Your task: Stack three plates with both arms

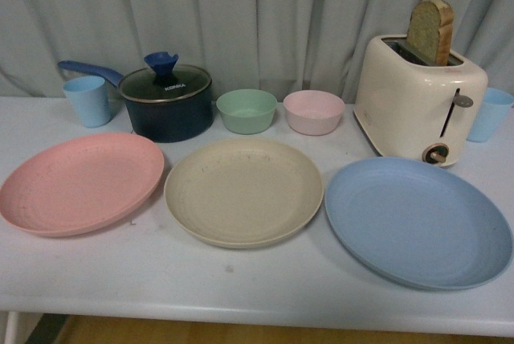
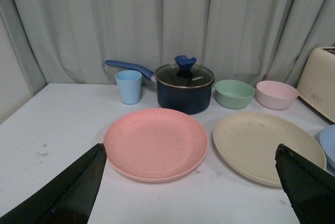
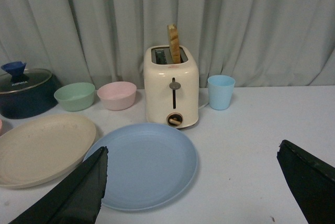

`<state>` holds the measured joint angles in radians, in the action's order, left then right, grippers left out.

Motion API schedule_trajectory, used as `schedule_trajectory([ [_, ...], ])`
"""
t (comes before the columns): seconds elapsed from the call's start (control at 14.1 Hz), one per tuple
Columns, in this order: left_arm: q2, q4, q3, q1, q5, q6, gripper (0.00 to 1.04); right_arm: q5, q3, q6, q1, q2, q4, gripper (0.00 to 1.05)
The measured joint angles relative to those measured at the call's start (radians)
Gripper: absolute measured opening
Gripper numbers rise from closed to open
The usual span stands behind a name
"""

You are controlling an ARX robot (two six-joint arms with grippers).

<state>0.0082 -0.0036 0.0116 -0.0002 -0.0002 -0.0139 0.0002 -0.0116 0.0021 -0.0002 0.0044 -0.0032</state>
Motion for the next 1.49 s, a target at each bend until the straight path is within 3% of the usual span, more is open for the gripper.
schedule_trajectory([
  [1.49, 0.000, 0.000, 0.000, 0.000, 0.000, 0.000, 0.98, 0.000, 0.000, 0.000, 0.000, 0.000, 0.000, 0.98],
])
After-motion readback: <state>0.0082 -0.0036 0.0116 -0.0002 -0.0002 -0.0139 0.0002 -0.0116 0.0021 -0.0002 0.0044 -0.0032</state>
